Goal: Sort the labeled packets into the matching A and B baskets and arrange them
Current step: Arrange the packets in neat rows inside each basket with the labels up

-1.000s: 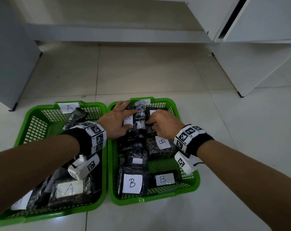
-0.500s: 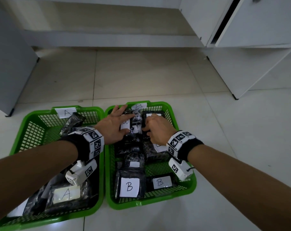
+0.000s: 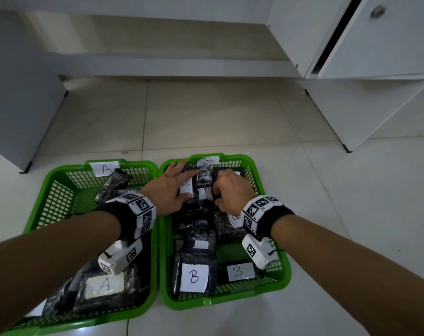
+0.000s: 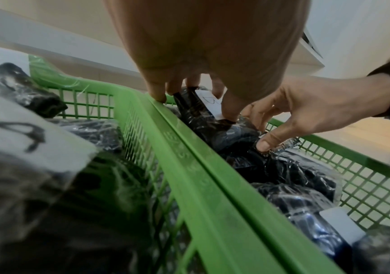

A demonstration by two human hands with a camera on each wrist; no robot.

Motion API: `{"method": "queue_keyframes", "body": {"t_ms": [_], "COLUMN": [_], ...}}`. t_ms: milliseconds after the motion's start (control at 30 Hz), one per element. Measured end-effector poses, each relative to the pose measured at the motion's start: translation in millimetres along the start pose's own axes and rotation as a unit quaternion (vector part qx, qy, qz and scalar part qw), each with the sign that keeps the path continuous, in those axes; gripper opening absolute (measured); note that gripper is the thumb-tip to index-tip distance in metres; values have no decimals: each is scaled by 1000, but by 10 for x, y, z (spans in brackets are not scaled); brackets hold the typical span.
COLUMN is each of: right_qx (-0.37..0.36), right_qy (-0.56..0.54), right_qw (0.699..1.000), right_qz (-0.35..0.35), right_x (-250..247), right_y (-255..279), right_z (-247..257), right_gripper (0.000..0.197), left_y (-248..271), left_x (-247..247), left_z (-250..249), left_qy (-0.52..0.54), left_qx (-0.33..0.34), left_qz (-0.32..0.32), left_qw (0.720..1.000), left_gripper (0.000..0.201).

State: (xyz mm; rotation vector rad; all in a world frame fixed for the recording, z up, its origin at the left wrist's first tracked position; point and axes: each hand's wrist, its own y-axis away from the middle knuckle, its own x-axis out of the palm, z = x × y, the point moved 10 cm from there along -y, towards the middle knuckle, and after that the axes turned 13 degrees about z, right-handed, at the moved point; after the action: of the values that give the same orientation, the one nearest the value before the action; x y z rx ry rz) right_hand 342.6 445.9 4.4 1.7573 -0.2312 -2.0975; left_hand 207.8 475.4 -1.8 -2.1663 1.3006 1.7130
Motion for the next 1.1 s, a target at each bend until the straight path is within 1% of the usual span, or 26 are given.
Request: {"method": "queue_keyframes", "body": {"t_ms": [100, 167, 233, 267, 300, 367, 400, 467, 533, 600, 667, 700, 767, 800, 833, 867, 900, 933, 967, 1000, 1033, 1067, 1100], "right_qx": [17, 10, 11, 9, 5, 9, 16, 18, -1, -32, -61, -73, -85, -83, -82, -82, -81, -76, -66, -53, -41, -31, -26], "right_qy": [-68, -74, -50, -42, -44, -79, -101, -139, -172, -226, -251, -233, -153, -115, -91, -81, -79, -82, -92, -105, -112, -114, -112], "right_qw": [996, 996, 999, 999, 999, 996, 992, 984, 978, 969, 964, 968, 983, 987, 989, 990, 990, 989, 988, 987, 986, 986, 988], "right_qz": [-52, -39, -4, 1, -7, -49, -74, -113, -121, -94, -68, -60, -61, -68, -77, -86, -90, -93, -101, -111, -118, -115, -106], "right_x": [-129, -79, 6, 15, -16, -162, -242, -360, -417, -431, -460, -475, -480, -478, -476, -481, -487, -501, -533, -569, -596, -597, -578], "right_y": [37, 36, 36, 36, 39, 86, 123, 218, 299, 368, 449, 492, 558, 581, 591, 591, 585, 570, 565, 561, 569, 577, 593], "right_z": [-115, -135, -122, -121, -132, -202, -264, -360, -360, -267, -101, 4, 201, 268, 312, 334, 329, 283, 196, 77, -42, -153, -231], "right_gripper": [44, 55, 55, 54, 53, 51, 48, 38, 33, 39, 53, 58, 63, 62, 59, 55, 52, 50, 50, 51, 53, 57, 62], "left_y": [63, 98, 110, 116, 120, 132, 133, 125, 134, 171, 221, 253, 328, 351, 377, 411, 462, 537, 614, 683, 746, 759, 733], "left_x": [-161, -253, -281, -280, -289, -353, -389, -444, -500, -545, -558, -532, -434, -380, -334, -307, -311, -379, -479, -570, -619, -594, -494], "left_z": [34, 98, 148, 170, 186, 201, 207, 199, 173, 161, 151, 135, 101, 79, 42, 1, -13, -17, 2, 6, -24, -65, -129], "left_qy": [65, 93, 97, 102, 116, 158, 183, 223, 264, 331, 403, 446, 521, 545, 563, 573, 565, 522, 435, 324, 213, 126, 62], "left_qx": [13, -3, -22, -30, -36, -45, -47, -47, -46, -50, -67, -75, -91, -92, -85, -76, -67, -59, -52, -40, -24, -7, 15], "left_qz": [-49, -78, -85, -85, -89, -114, -125, -129, -130, -149, -175, -184, -189, -185, -177, -166, -160, -162, -171, -181, -184, -170, -141], "left_qw": [997, 993, 991, 991, 989, 980, 974, 965, 955, 930, 896, 873, 827, 812, 803, 799, 807, 835, 882, 928, 959, 977, 988], "left_gripper": [93, 96, 93, 93, 94, 95, 91, 74, 54, 46, 48, 52, 64, 65, 62, 55, 46, 38, 31, 25, 20, 15, 10]}}
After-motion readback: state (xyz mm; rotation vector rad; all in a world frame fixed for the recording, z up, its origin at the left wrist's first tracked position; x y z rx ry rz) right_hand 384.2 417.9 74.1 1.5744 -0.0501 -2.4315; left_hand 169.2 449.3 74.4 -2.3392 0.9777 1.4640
